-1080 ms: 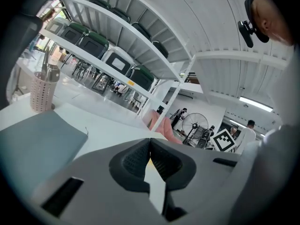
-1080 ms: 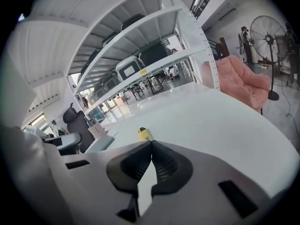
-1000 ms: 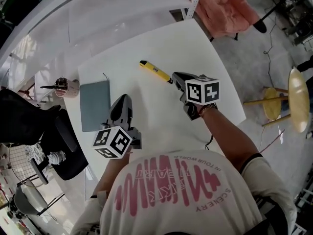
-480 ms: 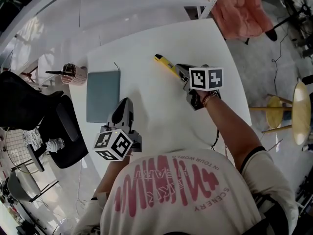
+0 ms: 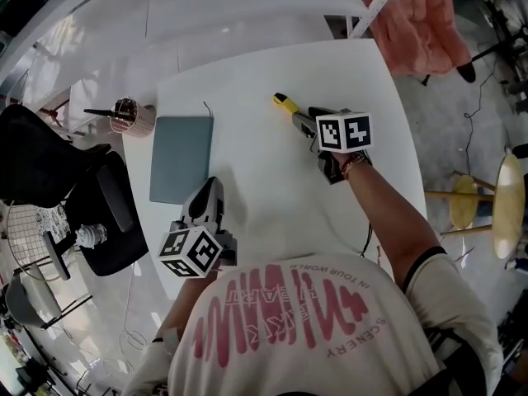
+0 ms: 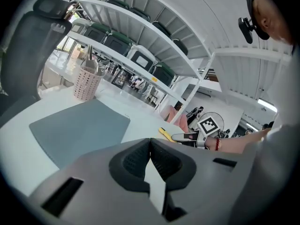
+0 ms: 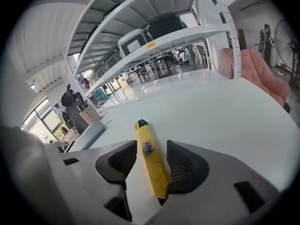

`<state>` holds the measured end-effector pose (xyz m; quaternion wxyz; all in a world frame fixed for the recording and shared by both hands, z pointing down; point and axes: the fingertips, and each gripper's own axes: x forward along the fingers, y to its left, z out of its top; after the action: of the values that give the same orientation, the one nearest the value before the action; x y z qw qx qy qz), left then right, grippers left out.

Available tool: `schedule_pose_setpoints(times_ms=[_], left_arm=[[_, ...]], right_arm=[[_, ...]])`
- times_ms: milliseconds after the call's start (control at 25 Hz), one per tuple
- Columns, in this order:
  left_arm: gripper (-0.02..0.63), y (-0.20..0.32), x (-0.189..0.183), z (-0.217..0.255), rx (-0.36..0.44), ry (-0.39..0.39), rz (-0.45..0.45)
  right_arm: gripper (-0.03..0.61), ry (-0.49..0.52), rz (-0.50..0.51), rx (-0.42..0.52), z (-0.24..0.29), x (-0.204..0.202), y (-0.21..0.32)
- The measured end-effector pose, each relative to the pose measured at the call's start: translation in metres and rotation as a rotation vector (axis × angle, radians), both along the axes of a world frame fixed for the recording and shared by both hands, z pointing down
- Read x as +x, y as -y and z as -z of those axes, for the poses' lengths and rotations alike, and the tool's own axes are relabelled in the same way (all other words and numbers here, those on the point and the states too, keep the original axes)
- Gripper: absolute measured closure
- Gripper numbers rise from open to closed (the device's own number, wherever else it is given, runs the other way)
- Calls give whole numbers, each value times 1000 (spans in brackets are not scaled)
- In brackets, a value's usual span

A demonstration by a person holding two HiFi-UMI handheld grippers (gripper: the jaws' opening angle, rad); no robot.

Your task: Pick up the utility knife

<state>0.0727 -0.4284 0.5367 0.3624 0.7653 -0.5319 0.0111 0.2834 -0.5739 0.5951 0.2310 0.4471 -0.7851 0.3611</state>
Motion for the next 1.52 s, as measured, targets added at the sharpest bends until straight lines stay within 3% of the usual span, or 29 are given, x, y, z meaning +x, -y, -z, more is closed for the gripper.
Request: schedule_pose_setpoints(times_ms=[160, 440, 600, 720, 1240, 1520], left_arm=[[589, 1, -3, -5, -7, -7, 9], [589, -3, -2, -3, -4, -3, 5], [589, -6, -1, -2, 0, -3, 10], [589, -11, -4, -3, -4, -4, 25], [589, -28, -23, 0, -6, -34, 101], [589, -36, -28, 14, 21, -28, 114]], right_arm=[[347, -37, 30, 1, -4, -5, -2], [347, -196, 113, 53, -8, -10, -8], [400, -233, 125, 70, -13, -8, -8], [407, -287, 147, 101, -12, -7, -8], [420, -313, 142, 102, -11, -8, -14], [436, -340, 104, 44, -5, -4, -18]])
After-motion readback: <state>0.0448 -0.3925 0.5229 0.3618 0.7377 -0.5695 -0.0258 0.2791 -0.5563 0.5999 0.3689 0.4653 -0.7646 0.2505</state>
